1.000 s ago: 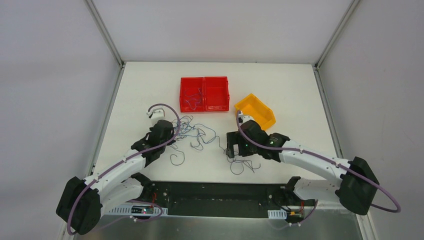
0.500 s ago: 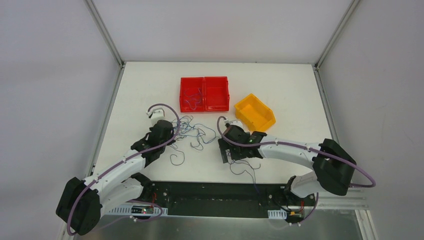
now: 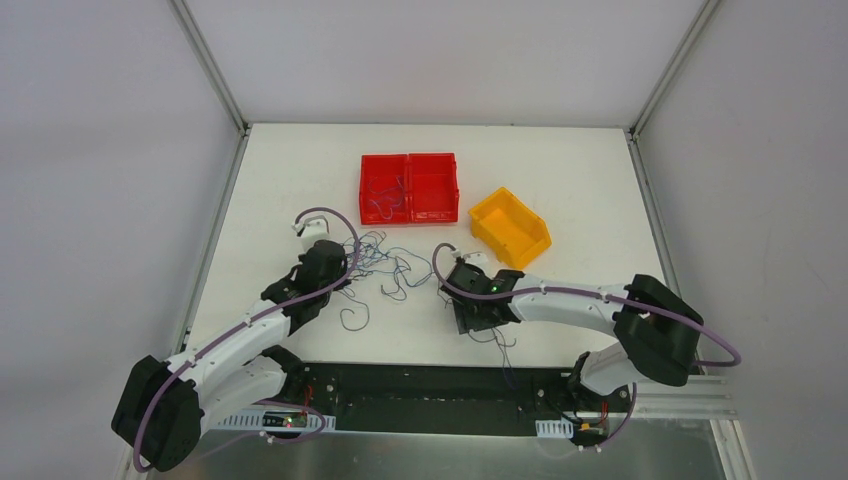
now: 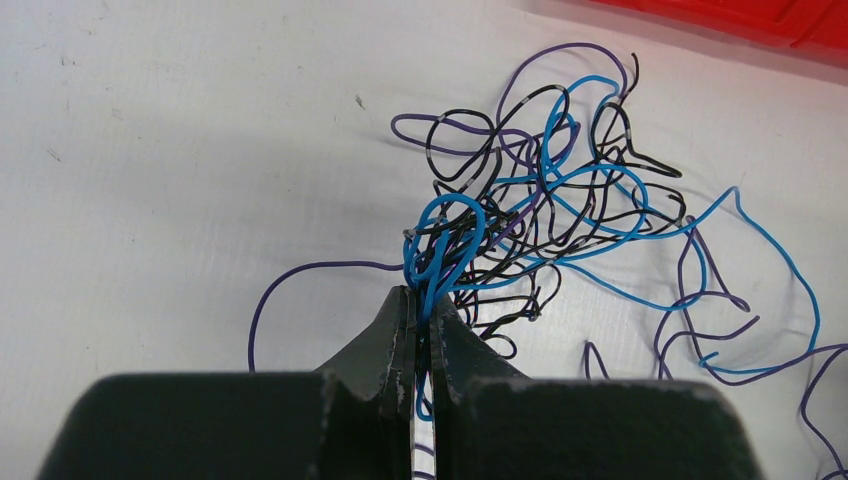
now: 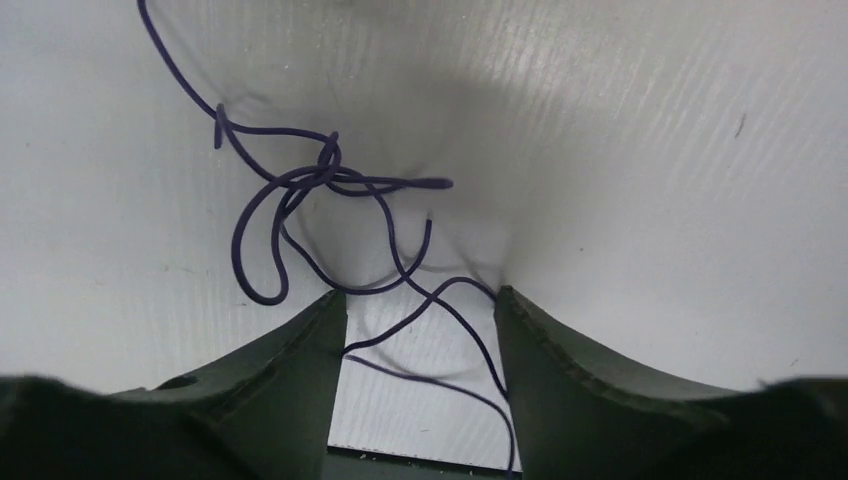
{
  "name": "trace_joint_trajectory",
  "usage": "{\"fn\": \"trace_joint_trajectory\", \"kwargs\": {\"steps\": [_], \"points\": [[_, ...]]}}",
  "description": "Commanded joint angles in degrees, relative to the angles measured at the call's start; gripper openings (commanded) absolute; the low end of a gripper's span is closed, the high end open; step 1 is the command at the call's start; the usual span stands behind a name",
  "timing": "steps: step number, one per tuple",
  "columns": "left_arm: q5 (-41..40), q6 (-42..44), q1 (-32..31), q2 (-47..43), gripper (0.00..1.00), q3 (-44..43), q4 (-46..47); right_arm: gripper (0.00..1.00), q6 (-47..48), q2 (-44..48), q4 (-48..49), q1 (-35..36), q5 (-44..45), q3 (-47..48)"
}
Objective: Untangle the cables
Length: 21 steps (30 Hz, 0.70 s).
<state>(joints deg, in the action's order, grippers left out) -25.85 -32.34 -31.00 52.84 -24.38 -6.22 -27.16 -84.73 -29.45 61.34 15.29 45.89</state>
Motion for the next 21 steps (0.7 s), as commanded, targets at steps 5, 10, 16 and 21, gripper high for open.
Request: {"fn": "trace_joint_trajectory", "kwargs": {"steps": [5,10,16,21], "points": [[-1.31,0.18,0.51,-1.24,0.00,0.59,1.75,0.13,-3.60,-0.14,-3.81,0.28,5.79,0.51],[-1.31,0.20,0.51,-1.27,0.00,0.56,1.76,0.00,-6.69,4.00,-7.24,-1.46,10.65,0.40],[-0.98,0.26,0.51,-1.59,0.00,0.72,1.76,0.00,-11.72,16.14,-12.37,-6.49,19.90,-0.84],[-1.31,0.26,0.55,-1.61,0.00,0.71,1.81,0.00,-11.65,29.92,-12.54,-16.42,20.45,-3.62]]}}
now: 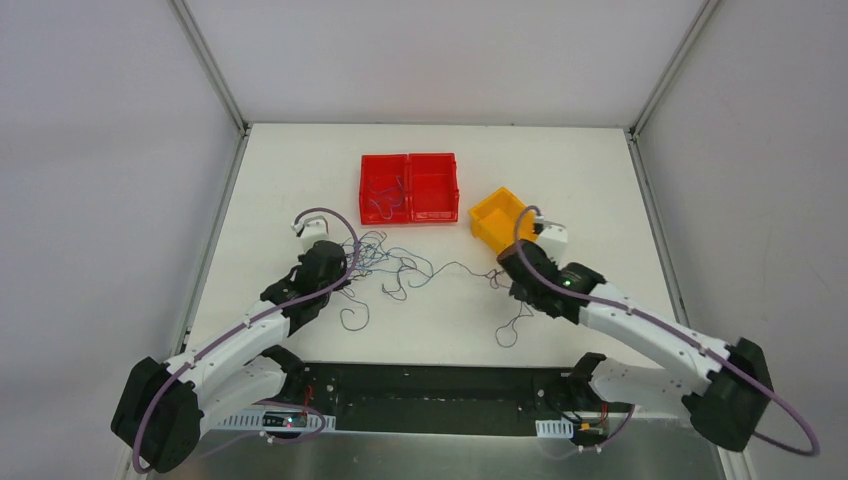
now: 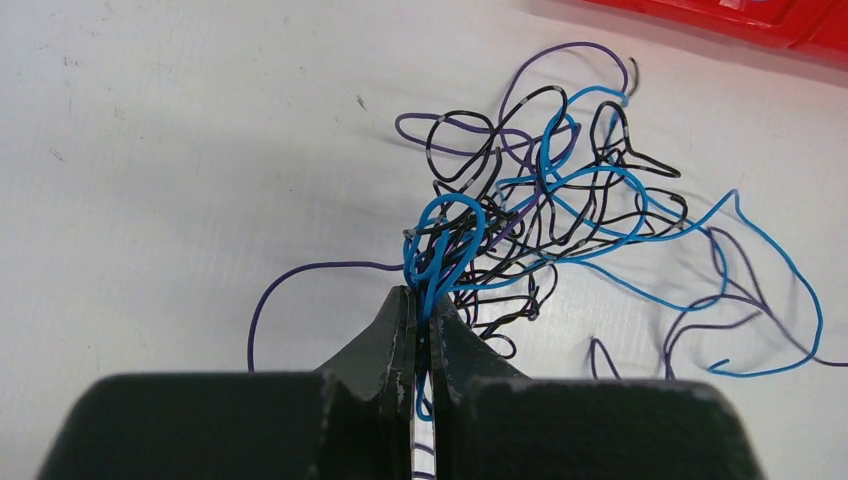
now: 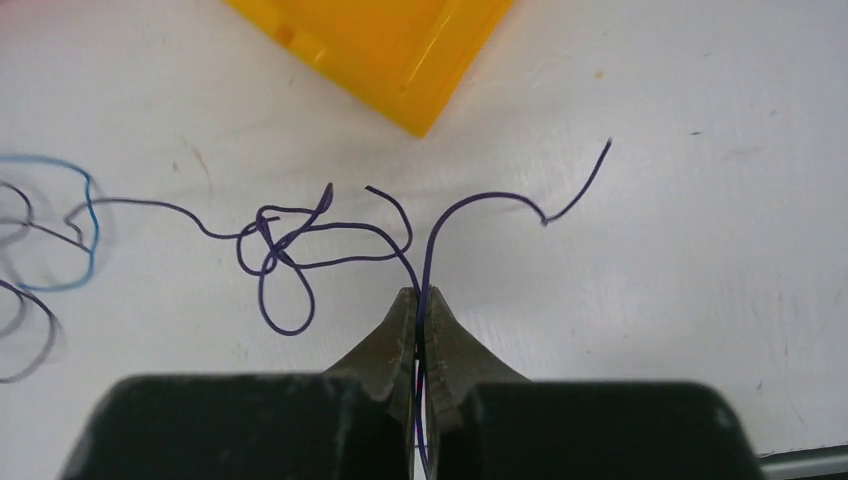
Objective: Untangle the cables
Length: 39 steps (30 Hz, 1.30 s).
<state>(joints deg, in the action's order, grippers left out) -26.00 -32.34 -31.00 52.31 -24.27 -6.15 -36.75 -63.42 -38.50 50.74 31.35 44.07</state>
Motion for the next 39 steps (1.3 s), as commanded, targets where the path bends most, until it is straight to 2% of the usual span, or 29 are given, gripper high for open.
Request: {"fn": "trace_joint_trajectory", "kwargs": {"steps": [1,6,11,14,16,22,26,32,36,39], "points": [[-1.24,0.18,0.51,-1.10,0.00,0.56,1.74,0.00,-1.49,11.32,-3.39,-8.12,4.38,-2.16],[-0.95,0.27,0.51,-0.79,0.00,0.43,1.67,0.00,3.51,19.87,-3.59,-18.12,4.17,-1.50],[-1.48,0.10,0.51,-0.23,0.00,0.35,1.69,0.00,8.37,18.68,-5.52,-22.78,8.58,3.24],[-1.33,0.20,0.51,0.12,0.00,0.28,1.69,0.00,10.41,19.26,-4.02,-23.61,6.99,5.15],[0.05,0.74,0.51,0.51,0.10,-0.04,1.70,0.00,12.69,20.03,-1.47,-23.65,2.08,5.64],[7.71,3.40,0.49,0.51,0.47,-2.80,0.53,0.00,18.27,18.36,3.54,-23.63,-23.48,6.92],[12.52,3.07,0.23,-1.63,0.67,-4.21,0.05,0.00,19.61,16.71,3.15,-23.57,-32.56,9.36],[14.30,5.35,-4.08,-3.84,0.82,-7.60,-0.14,0.00,21.31,13.23,-2.41,-23.43,-43.07,16.33],[10.80,8.88,-7.90,-1.91,0.83,-11.78,-0.39,0.00,21.54,11.47,-4.73,-23.45,-45.67,19.51],[11.67,10.12,-8.45,0.24,0.85,-14.30,-0.33,0.00,21.55,11.57,-5.00,-23.39,-46.90,20.61]]}}
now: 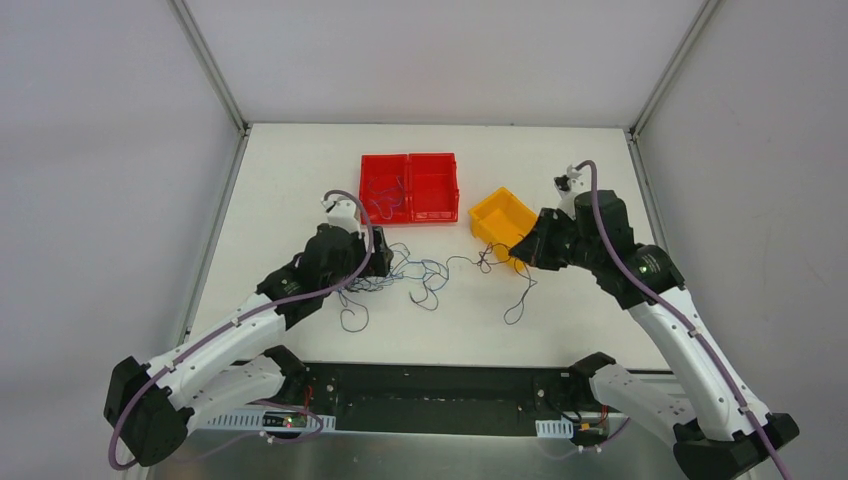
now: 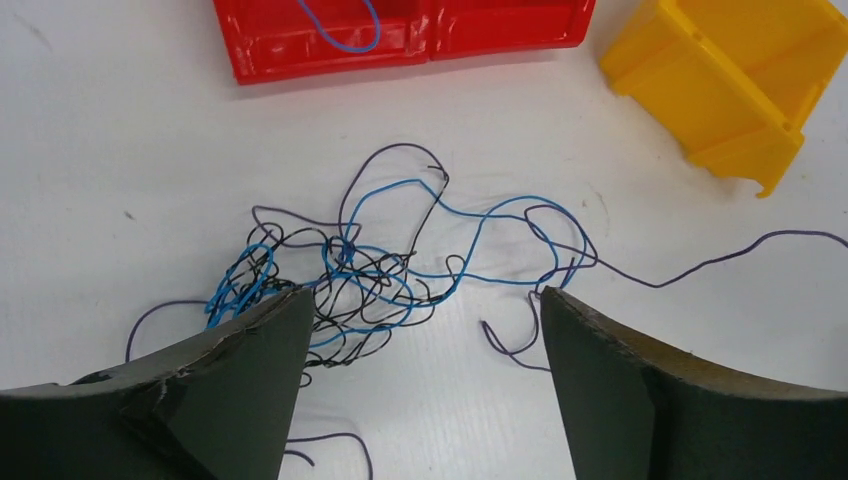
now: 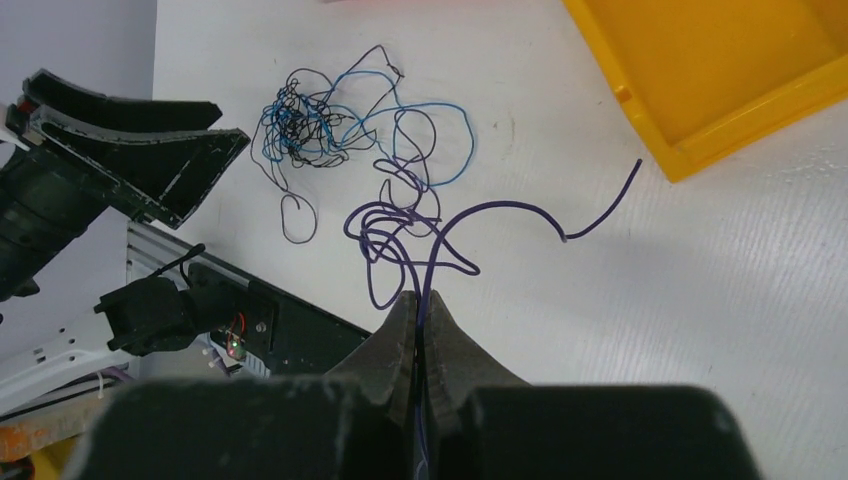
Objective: Untangle the cables
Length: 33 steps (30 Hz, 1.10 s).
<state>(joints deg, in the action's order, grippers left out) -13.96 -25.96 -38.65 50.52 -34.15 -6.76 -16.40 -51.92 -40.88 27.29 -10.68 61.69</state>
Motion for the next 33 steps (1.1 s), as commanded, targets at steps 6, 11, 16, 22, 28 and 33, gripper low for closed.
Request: {"fn": "trace_joint_trajectory", "kwargs": {"steps": [6,11,16,22,28,33], "points": [[4.77,8.62,-2.09,5.35,0.99,-6.31,6.02,0.00,1.19,-0.35,-3.51,0.05,-7.05,4.31],[22.04,18.30,-2.13,10.40,0.99,-2.16,25.64,0.00,1.29,-1.40,-4.96,0.07,-7.50,5.38],[37.96,20.58,-2.11,16.57,0.99,-4.38,32.34,0.00,1.11,-2.12,-5.47,0.09,-7.17,6.18],[50.41,20.29,-2.13,22.47,0.90,-7.40,33.94,0.00,0.90,-2.65,-5.15,0.21,-6.82,6.12],[53.53,19.00,-2.24,25.90,0.83,-8.63,35.98,0.00,0.26,-2.77,-4.37,0.14,-7.30,5.07],[55.02,17.03,-2.43,31.71,0.64,-12.27,33.19,0.00,0.23,-2.89,-3.77,0.25,-7.01,4.87]]}}
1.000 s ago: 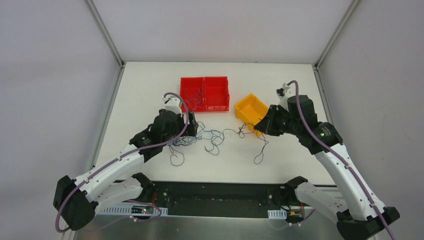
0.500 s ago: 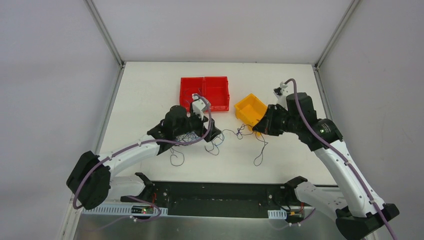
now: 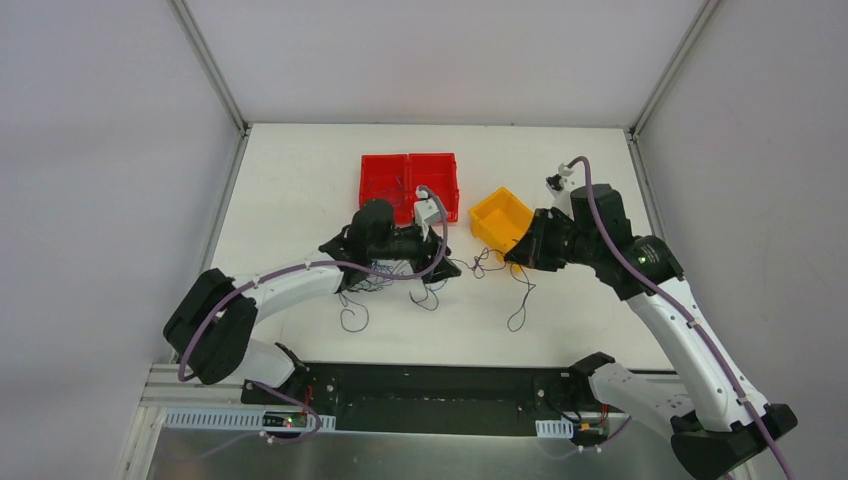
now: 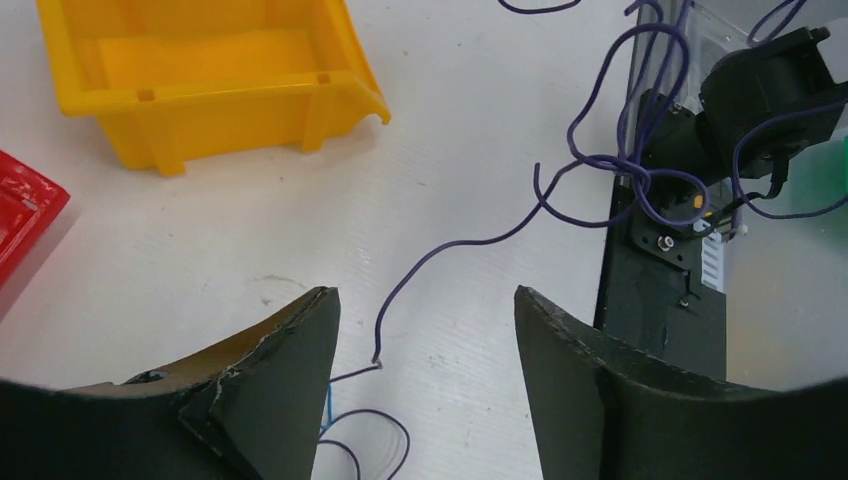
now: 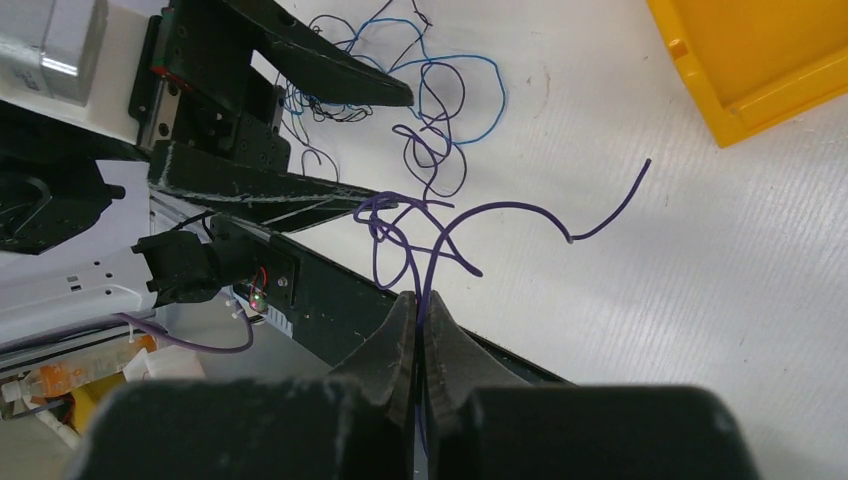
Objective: Untangle the cables
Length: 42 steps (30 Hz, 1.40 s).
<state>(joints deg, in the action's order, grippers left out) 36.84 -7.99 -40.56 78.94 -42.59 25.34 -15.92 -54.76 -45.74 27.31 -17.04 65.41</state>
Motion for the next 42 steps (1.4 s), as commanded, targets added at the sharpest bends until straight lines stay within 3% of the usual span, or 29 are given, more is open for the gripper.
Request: {"fn": "trace_joint_trajectory", "kwargs": {"steps": [1,2,4,5,9,13,17,22,25,34,39,42], "points": [[4.30,-1.23,-0.59,4.22,0.58,-4.23,1.03,0.00,-0.25,-0.05,1.09,0.18,-0.49,1.06],[4.17,-1.57,-0.72,4.92,0.49,-4.59,1.03,0.00,-0.32,-0.12,1.24,0.21,-0.27,0.96],[2.95,-2.36,-0.92,5.66,0.13,-5.22,0.62,0.00,-0.63,0.09,1.75,0.20,0.44,0.41],[1.37,-2.60,-0.93,5.59,0.00,-5.54,-0.55,0.00,-0.81,0.36,2.03,0.18,1.11,0.19],[-8.89,-3.10,-0.91,1.85,0.00,-2.94,-4.33,0.00,-1.66,1.49,2.15,0.18,10.19,-2.03],[-24.24,-6.49,-0.68,-5.15,0.00,2.71,-7.73,0.00,-4.07,2.51,0.97,0.08,27.88,-6.10],[-38.01,-12.07,1.21,-13.98,0.00,7.29,-17.59,0.00,-8.56,3.76,0.59,-0.10,42.29,-10.73],[-46.62,-17.63,4.90,-24.60,0.00,14.62,-23.67,0.00,-12.52,7.26,1.79,-0.74,51.53,-14.56],[-46.68,-18.11,5.99,-28.25,0.00,17.26,-24.53,0.00,-12.96,8.62,2.87,-0.77,52.62,-15.23],[-44.20,-16.11,6.07,-28.96,0.00,17.73,-23.79,0.00,-4.63,4.75,14.79,-0.69,35.78,-12.40],[-41.42,-14.41,6.10,-28.45,0.00,19.70,-20.11,0.00,-4.23,-5.96,18.40,-0.75,45.15,-6.43],[-39.82,-14.12,6.10,-28.96,0.00,21.72,-16.42,0.00,-3.06,-9.97,27.42,-0.70,52.22,-6.65]]}}
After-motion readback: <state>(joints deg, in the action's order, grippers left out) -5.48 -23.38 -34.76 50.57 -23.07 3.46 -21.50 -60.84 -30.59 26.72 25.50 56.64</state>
